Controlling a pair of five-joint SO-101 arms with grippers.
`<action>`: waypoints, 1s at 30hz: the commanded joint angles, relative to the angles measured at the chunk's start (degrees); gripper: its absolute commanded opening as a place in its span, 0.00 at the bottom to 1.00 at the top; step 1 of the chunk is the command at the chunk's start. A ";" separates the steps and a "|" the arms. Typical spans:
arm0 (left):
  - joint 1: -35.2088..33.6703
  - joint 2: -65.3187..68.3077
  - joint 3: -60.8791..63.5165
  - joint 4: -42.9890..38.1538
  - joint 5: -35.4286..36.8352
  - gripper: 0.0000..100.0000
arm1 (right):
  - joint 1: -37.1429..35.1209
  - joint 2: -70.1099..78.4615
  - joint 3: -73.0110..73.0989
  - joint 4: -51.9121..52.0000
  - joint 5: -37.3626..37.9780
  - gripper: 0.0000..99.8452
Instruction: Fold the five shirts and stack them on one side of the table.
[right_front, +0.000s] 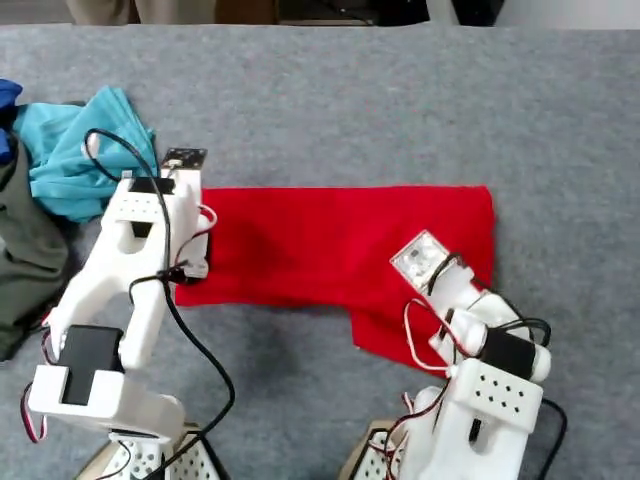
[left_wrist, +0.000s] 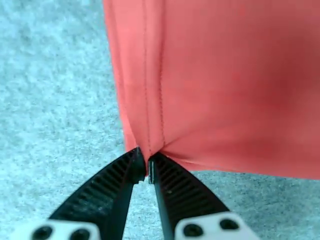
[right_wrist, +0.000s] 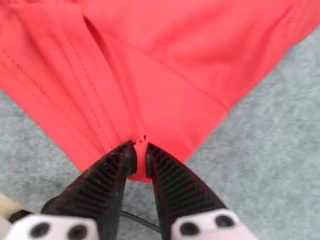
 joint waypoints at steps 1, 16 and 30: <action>2.90 -2.68 0.97 0.70 -0.09 0.02 | 0.84 -1.54 0.48 -0.97 0.62 0.01; -1.58 -3.12 -6.59 7.03 -8.18 0.12 | 0.48 -18.24 -9.01 12.04 8.18 0.19; -3.96 -2.51 -22.77 9.58 5.54 0.02 | -9.80 5.05 -15.43 -4.84 -5.45 0.02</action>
